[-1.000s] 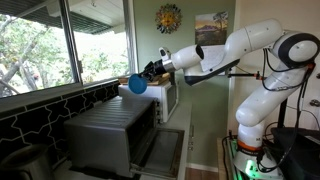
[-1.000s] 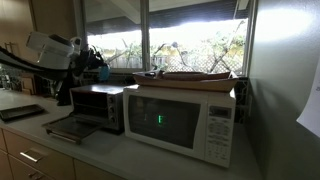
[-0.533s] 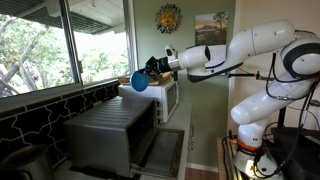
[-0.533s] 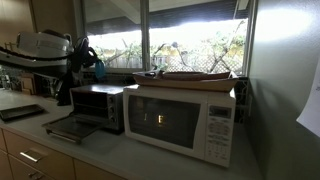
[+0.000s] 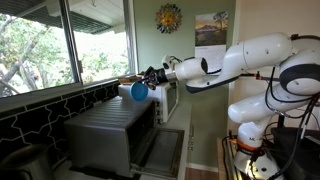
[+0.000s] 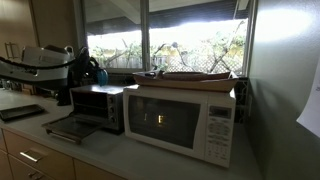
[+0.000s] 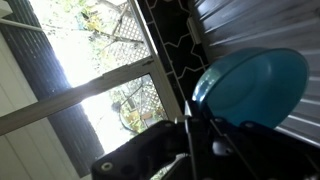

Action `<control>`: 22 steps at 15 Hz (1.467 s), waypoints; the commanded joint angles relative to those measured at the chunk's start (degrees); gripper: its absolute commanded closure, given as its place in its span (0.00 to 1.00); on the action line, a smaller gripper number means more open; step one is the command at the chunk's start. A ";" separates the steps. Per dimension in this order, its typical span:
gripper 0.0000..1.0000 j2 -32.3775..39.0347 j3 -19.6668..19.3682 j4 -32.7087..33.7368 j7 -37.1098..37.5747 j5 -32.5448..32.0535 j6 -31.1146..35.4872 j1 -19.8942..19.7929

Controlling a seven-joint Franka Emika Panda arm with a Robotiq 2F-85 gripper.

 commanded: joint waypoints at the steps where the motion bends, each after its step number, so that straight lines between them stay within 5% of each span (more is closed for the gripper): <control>1: 0.98 -8.52 6.87 -1.42 -2.20 11.19 5.27 -9.10; 10: 0.98 -19.05 17.06 -2.98 -6.70 28.68 15.52 -19.54; 11: 0.98 -13.49 18.82 -4.68 -17.48 36.01 13.12 -16.03; 15: 0.98 -11.89 21.47 -5.75 -24.96 42.21 14.50 -16.16; 22: 0.98 -3.75 21.32 -6.24 -31.24 39.79 16.76 -13.29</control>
